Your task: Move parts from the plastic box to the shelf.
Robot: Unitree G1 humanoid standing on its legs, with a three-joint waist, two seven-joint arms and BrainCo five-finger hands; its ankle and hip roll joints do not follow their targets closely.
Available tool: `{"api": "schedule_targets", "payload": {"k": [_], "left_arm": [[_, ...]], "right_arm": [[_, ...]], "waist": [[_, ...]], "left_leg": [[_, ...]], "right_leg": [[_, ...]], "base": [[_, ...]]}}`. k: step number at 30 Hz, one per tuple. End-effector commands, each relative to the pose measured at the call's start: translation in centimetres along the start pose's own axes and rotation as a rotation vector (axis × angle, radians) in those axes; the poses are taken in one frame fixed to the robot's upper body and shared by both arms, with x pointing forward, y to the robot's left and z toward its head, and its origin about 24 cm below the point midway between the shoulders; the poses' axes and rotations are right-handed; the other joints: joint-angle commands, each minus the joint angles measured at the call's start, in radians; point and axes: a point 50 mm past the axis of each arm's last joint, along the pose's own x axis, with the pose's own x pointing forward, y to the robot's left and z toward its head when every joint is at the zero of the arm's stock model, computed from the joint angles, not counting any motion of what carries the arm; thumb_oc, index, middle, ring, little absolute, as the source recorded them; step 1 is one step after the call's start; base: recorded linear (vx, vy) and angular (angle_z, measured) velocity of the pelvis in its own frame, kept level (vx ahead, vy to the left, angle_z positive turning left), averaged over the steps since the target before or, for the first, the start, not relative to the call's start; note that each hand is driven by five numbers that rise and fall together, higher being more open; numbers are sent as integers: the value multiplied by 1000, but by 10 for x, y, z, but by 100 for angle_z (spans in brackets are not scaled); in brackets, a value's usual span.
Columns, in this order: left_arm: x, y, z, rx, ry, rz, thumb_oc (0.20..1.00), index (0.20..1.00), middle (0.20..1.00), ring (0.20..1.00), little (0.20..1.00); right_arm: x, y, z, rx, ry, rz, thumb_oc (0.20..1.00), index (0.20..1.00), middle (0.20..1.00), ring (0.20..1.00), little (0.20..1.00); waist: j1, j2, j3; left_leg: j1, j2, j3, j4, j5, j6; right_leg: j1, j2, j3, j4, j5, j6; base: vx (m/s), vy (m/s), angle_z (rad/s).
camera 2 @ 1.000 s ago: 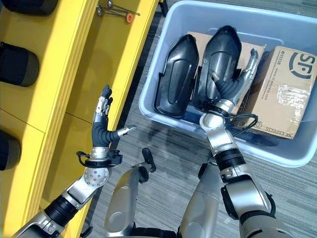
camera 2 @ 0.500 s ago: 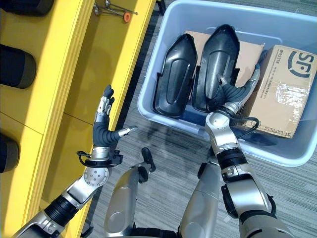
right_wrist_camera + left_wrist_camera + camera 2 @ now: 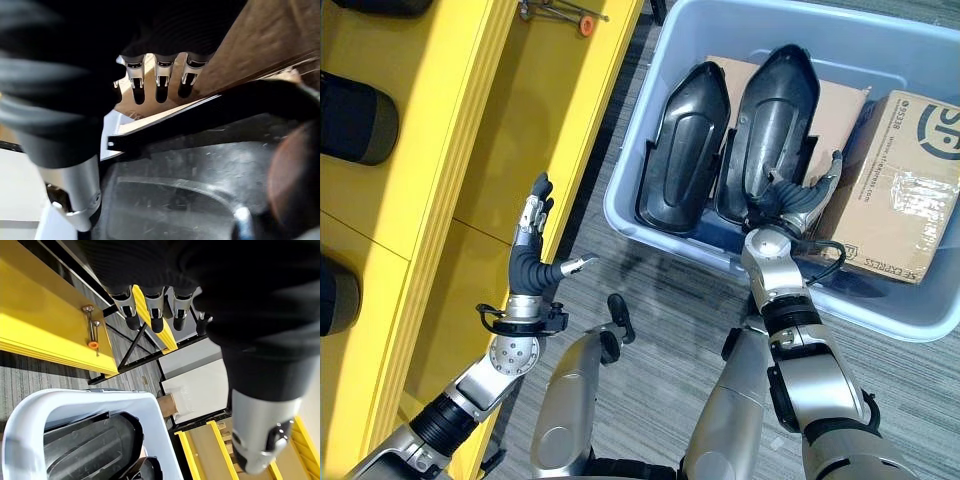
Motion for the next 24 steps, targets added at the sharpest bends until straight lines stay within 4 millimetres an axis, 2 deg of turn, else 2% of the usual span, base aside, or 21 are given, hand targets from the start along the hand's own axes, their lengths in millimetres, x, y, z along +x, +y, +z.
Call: {"api": "schedule_targets", "payload": {"k": [1, 15, 24], "left_arm": [[0, 5, 22, -80, -82, 35, 1000, 1000, 1000, 1000, 1000], [1, 6, 22, -68, -84, 30, 1000, 1000, 1000, 1000, 1000], [3, 5, 22, -73, -81, 33, 1000, 1000, 1000, 1000, 1000]], "right_arm": [[11, -2, 28, 0, -111, -4, 1000, 1000, 1000, 1000, 1000], [14, -6, 10, -14, -10, 6, 1000, 1000, 1000, 1000, 1000], [20, -7, 13, -133, -30, 6, 1000, 1000, 1000, 1000, 1000]], "waist": [[1, 61, 3], [7, 59, 3], [12, 63, 3]], "left_leg": [[-35, -11, -60, -1, 0, 13], [-64, -7, -67, 14, -2, 14], [-88, -8, -74, 23, -3, 15]], "right_leg": [[6, 10, -43, 185, -123, -23], [-21, 13, -45, 206, -130, -29], [-43, 13, -43, 218, -133, -30]], "base": [[0, 0, 0], [0, 0, 0], [0, 0, 0]]}}
